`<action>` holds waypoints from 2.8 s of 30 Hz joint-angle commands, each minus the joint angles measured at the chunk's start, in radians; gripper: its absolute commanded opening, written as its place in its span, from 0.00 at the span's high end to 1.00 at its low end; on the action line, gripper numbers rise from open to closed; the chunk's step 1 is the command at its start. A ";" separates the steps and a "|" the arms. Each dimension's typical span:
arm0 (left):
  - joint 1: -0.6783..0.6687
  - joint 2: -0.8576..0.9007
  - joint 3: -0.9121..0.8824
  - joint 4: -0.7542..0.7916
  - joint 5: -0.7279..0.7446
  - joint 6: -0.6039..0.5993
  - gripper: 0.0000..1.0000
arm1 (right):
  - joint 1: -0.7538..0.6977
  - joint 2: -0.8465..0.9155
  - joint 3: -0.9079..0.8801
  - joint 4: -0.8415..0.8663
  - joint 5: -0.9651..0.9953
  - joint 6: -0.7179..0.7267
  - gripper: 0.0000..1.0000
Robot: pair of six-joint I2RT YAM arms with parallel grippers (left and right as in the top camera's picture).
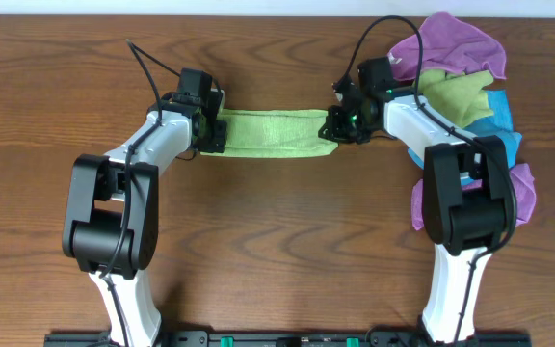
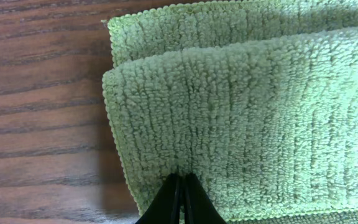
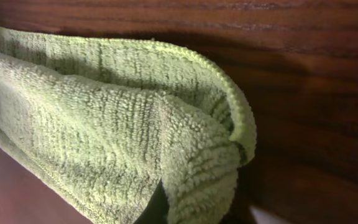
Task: Fold the cloth
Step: 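Fold the strip's right end toward the left gripper with the right gripper, then fold the strip again with the right gripper and release it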
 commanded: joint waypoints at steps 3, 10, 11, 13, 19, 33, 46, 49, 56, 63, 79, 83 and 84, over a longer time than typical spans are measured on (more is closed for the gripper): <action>0.006 0.012 -0.030 -0.050 0.023 -0.077 0.94 | 0.047 -0.134 0.093 -0.074 0.156 -0.012 0.99; -0.009 0.012 -0.030 -0.055 0.119 -0.129 0.94 | 0.193 -0.176 0.117 -0.119 0.414 -0.040 0.98; -0.014 0.012 -0.030 -0.055 0.125 -0.129 0.94 | 0.214 -0.176 0.117 -0.115 0.440 -0.040 0.99; -0.029 0.011 -0.030 -0.054 0.141 -0.129 0.94 | 0.246 -0.176 0.117 -0.105 0.482 -0.043 0.98; -0.087 0.011 -0.030 -0.055 0.179 -0.132 0.94 | 0.293 -0.176 0.117 -0.095 0.537 -0.043 0.99; -0.125 0.011 -0.007 0.032 0.249 -0.249 0.94 | 0.292 -0.176 0.117 -0.142 0.536 -0.043 0.99; -0.124 -0.027 0.160 -0.092 0.201 -0.190 0.94 | 0.290 -0.176 0.117 -0.159 0.537 -0.047 0.99; -0.123 -0.044 0.167 -0.150 0.154 -0.164 0.94 | 0.290 -0.176 0.117 -0.162 0.537 -0.047 0.99; -0.123 -0.077 0.167 -0.284 0.033 -0.145 0.94 | 0.290 -0.176 0.117 -0.165 0.537 -0.047 0.99; -0.049 -0.237 0.167 -0.328 -0.024 -0.128 0.94 | 0.293 -0.176 0.117 -0.166 0.531 -0.047 0.99; 0.152 -0.489 0.167 -0.410 0.142 -0.127 0.94 | 0.388 -0.120 0.116 -0.087 0.513 -0.193 0.98; 0.153 -0.510 0.167 -0.408 0.191 -0.127 0.94 | 0.406 -0.106 0.116 -0.081 0.510 -0.209 0.99; 0.153 -0.515 0.167 -0.404 0.200 -0.127 0.94 | 0.410 -0.103 0.116 -0.078 0.509 -0.212 0.99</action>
